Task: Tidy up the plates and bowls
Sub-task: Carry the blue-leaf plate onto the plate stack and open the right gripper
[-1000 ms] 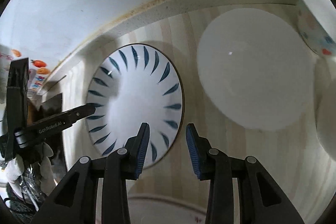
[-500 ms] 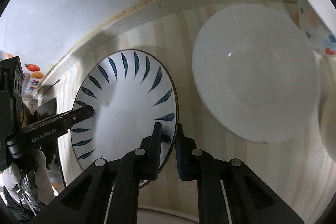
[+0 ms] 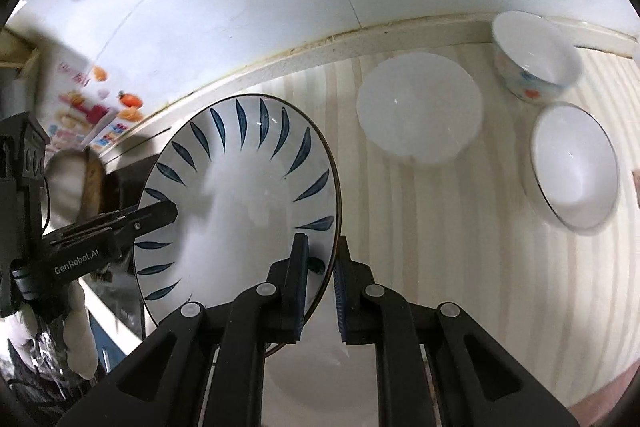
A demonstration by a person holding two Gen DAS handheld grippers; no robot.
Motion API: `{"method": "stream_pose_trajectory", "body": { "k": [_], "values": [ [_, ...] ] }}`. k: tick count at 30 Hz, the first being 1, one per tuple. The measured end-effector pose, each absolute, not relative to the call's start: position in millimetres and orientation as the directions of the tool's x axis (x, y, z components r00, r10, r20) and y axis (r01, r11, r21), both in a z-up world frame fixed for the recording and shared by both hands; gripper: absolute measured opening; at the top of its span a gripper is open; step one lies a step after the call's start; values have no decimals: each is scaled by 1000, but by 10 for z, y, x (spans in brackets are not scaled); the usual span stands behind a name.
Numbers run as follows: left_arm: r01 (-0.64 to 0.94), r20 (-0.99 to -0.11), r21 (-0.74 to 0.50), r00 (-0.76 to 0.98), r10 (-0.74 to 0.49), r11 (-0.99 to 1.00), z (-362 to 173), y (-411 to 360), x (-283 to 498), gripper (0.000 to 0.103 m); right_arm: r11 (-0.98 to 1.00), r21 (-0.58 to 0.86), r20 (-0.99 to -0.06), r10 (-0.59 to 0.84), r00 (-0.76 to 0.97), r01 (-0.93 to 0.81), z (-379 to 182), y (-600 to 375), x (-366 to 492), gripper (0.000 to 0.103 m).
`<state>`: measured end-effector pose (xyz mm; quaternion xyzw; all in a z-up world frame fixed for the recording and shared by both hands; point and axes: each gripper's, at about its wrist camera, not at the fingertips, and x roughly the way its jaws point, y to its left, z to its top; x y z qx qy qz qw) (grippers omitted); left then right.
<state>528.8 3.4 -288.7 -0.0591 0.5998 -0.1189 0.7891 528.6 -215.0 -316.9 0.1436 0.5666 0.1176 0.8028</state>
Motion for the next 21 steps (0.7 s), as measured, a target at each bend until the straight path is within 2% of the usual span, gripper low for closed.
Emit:
{"method": "stream_pose_trajectory", "body": {
  "k": [7, 21],
  "values": [
    [118, -948, -233, 193, -252, 965, -3144, -177, 4777, 27, 926, 376, -880, 362, 306, -15, -3178, -2371, 4601, 13],
    [127, -982, -156, 85, -168, 979, -3770, -449, 4493, 27, 934, 355, -915, 342, 214, 23, -3923, -2518, 4095, 14]
  ]
}}
